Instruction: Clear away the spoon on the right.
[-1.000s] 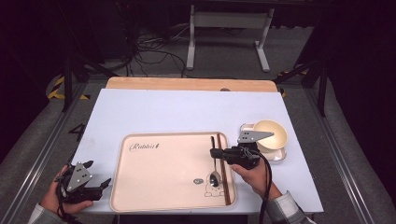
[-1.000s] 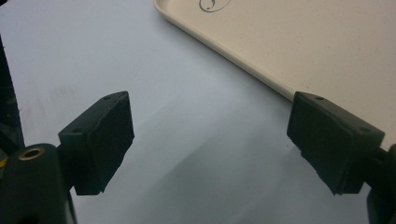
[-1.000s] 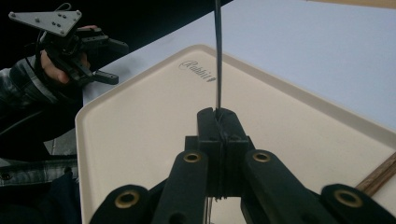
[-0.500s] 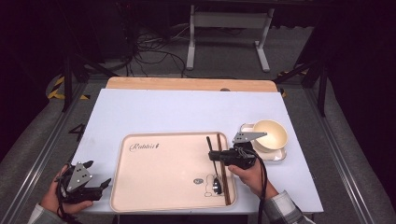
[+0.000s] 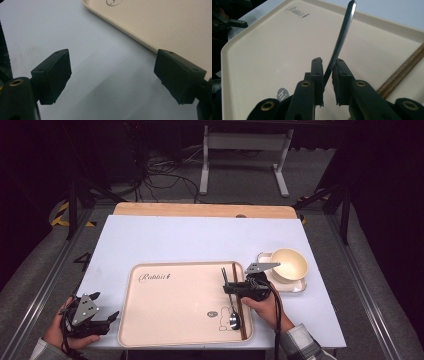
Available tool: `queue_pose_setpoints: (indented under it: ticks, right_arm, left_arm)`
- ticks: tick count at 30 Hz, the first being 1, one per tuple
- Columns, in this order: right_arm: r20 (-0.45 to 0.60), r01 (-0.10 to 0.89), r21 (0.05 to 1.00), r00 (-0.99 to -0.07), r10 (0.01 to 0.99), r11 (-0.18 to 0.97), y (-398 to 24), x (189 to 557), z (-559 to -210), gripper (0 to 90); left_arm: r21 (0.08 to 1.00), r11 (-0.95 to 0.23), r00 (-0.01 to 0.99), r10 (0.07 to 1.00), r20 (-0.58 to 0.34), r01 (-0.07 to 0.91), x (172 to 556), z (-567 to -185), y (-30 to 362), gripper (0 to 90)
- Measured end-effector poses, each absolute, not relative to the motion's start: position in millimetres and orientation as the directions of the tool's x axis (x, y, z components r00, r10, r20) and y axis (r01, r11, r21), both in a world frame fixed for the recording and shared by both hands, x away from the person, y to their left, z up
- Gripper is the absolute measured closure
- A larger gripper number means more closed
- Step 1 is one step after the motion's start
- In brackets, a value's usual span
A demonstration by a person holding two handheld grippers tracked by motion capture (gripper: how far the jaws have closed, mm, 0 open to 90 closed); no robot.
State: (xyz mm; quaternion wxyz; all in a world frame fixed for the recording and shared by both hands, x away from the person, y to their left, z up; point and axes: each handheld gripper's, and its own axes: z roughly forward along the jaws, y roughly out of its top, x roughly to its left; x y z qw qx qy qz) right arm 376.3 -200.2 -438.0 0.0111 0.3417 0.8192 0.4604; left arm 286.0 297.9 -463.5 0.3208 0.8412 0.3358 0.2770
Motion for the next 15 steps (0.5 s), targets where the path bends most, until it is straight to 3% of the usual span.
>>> queue_pose_setpoints:
  ticks: [10, 15]
  right_arm:
    - [0.274, 0.564, 0.745, -0.745, 0.608, 0.356, -199.6, 379.0, -444.2, 73.2]
    - [0.206, 0.537, 0.745, -0.750, 0.629, 0.395, -196.8, 376.8, -442.8, 76.2]
  left_arm:
    - [0.728, -0.566, 0.621, 0.744, 0.248, 0.387, 285.7, -463.5, 297.8, 15.2]
    - [0.726, -0.568, 0.621, 0.743, 0.250, 0.387, 285.9, -463.5, 298.0, 15.2]
